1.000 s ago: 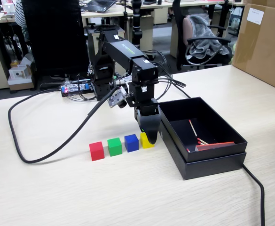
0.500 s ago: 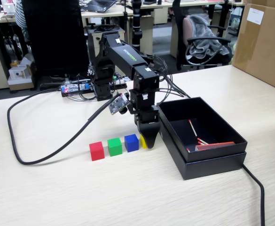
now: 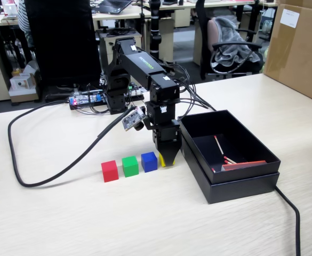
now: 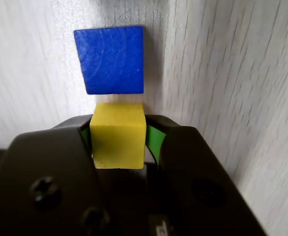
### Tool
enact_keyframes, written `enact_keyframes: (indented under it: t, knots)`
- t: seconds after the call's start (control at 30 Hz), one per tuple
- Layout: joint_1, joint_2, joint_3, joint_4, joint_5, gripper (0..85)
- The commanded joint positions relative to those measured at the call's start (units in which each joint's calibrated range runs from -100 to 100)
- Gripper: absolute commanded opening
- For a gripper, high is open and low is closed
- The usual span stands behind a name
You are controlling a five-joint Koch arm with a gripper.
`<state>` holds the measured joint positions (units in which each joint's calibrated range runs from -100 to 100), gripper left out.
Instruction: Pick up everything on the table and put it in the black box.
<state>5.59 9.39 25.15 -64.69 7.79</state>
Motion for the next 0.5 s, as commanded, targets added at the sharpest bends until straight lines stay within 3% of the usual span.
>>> enact_keyframes:
  t: [0.0,0.2,0.47]
  knots:
    - [0.6,-12.9,4.8,-1.6,-0.6,0.8]
    - [4.9,-26.5,7.1,-4.3,-0.7,0.8]
    - [10.8,-24.0,8.6,-4.7,0.4,0.9]
